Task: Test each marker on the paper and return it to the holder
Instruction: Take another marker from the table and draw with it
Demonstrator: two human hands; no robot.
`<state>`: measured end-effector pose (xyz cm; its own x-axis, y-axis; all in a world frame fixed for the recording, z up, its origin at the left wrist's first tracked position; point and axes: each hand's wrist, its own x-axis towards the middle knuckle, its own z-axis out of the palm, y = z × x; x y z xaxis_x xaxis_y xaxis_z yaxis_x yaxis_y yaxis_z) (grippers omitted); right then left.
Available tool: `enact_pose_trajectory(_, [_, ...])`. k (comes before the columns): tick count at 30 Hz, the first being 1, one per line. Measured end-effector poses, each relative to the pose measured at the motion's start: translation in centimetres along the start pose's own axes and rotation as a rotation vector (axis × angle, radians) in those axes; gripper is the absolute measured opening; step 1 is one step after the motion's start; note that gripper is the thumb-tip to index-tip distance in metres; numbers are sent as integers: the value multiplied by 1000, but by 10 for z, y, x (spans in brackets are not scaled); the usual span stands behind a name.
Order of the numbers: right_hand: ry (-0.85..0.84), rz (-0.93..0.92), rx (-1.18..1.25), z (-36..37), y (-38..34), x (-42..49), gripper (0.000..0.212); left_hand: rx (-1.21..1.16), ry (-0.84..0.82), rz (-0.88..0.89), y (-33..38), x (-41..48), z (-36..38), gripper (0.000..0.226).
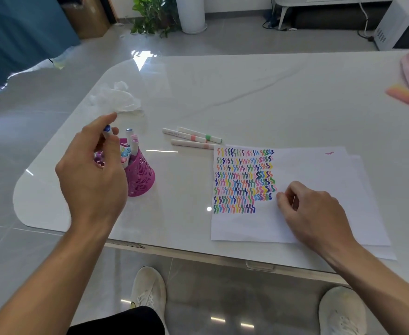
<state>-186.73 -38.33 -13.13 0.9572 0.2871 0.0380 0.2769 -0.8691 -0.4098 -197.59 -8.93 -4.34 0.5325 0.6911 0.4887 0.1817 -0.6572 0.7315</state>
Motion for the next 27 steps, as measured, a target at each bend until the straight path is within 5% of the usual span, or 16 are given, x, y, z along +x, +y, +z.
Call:
enact_pose_trajectory(17, [-7,-3,4,0,-1,1,32,295,-56,9,-17,-2,7,33])
enact_pose_trajectory(23, [-31,38,23,-1,-2,1,33,278,-61,295,-6,-12,20,29])
enact_pose_trajectory(27, [-41,42,36,-4,-2,2,32,276,-222,463,-1,-24,43,29])
